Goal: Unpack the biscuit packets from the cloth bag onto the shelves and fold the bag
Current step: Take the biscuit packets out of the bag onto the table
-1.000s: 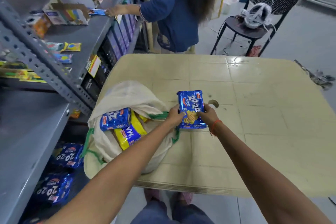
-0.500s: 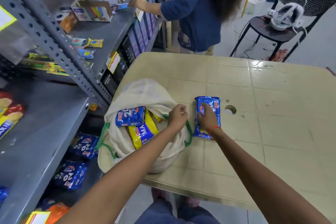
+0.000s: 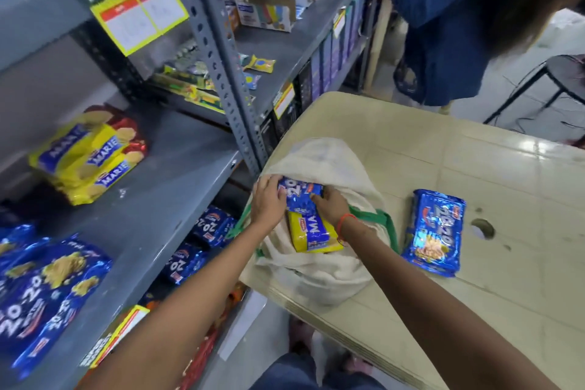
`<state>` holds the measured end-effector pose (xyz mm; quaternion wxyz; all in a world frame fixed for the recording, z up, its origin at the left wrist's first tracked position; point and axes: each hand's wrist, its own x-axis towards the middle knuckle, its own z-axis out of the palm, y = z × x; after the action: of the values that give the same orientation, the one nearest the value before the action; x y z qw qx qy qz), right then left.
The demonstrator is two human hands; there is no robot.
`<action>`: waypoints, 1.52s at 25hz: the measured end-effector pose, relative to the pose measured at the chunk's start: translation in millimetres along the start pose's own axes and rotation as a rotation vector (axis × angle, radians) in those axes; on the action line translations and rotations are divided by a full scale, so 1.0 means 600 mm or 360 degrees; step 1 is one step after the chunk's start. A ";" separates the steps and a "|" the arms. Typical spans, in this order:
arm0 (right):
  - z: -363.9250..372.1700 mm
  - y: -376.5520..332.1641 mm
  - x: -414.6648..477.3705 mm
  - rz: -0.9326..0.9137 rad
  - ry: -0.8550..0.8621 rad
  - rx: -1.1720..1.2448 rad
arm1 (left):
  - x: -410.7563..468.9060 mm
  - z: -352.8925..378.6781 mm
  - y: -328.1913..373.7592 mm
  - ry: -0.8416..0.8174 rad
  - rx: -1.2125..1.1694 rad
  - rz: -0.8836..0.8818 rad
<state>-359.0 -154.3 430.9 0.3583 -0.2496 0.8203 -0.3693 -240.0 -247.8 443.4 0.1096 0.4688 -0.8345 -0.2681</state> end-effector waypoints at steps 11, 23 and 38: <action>-0.028 -0.033 -0.050 0.0481 -0.0547 0.1247 | 0.069 -0.047 0.025 -0.0509 -0.0346 -0.0406; -0.114 0.061 -0.145 0.0422 -0.0444 0.0361 | -0.161 0.035 0.075 -0.0442 -0.0931 -0.0830; -0.233 0.284 -0.267 0.0963 0.0189 0.0386 | -0.275 0.200 0.236 -0.1431 -0.0678 -0.0463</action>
<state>-392.7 116.0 427.5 0.4306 0.0719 0.8267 -0.3550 -306.0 -8.8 433.0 -0.2052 0.3859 -0.6522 -0.6194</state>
